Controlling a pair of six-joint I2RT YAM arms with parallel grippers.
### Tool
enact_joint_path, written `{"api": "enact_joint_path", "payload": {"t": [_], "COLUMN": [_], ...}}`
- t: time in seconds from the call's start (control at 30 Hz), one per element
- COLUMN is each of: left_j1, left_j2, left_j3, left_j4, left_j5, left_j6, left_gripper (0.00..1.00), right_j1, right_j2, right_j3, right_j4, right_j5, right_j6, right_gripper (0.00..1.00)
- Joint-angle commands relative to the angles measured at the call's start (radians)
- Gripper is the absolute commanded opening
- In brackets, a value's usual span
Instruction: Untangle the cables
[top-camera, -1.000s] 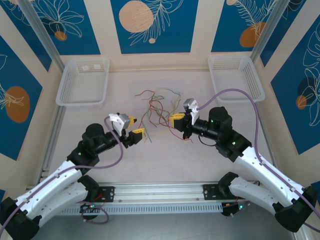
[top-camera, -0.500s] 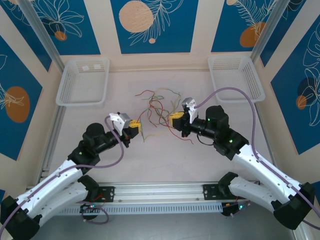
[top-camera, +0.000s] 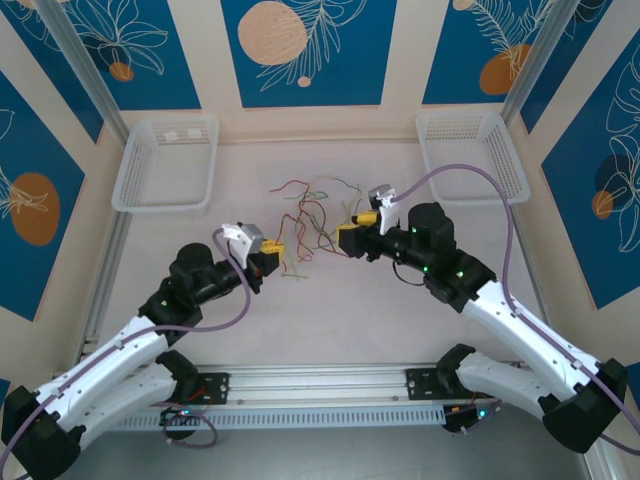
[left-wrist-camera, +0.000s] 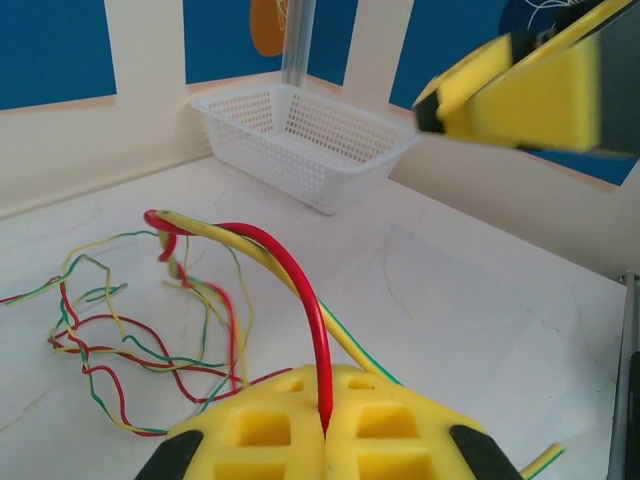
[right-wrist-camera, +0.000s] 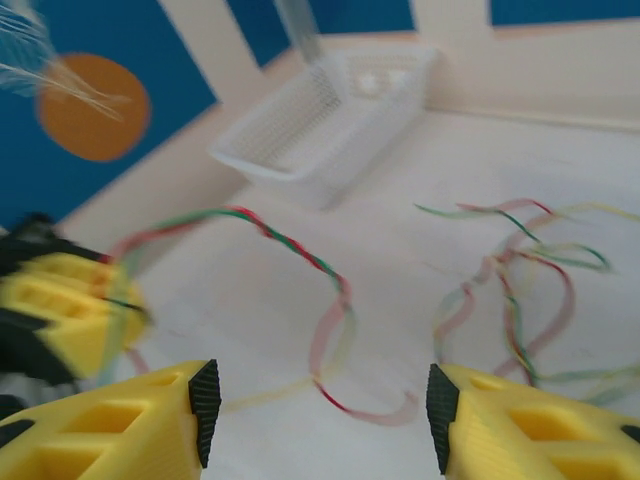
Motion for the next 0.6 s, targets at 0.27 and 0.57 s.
{"api": "enact_joint_path", "payload": {"t": [0.27,0.57], "left_j1": [-0.006,-0.009], "left_j2": [0.007,0.011], "left_j3": [0.064,0.058], "left_j4": [0.022,0.03], "left_j5": [0.03,0.033], "left_j6": [-0.017,-0.026], "left_gripper": [0.0,0.0], "right_j1": [0.045,0.135], "right_j2": [0.221,0.4], "right_j3": [0.126,0.177], "right_j4": [0.061,0.166], "right_j5": [-0.477,-0.448], "right_j6": [0.07,0.13], "right_gripper": [0.59,0.58]}}
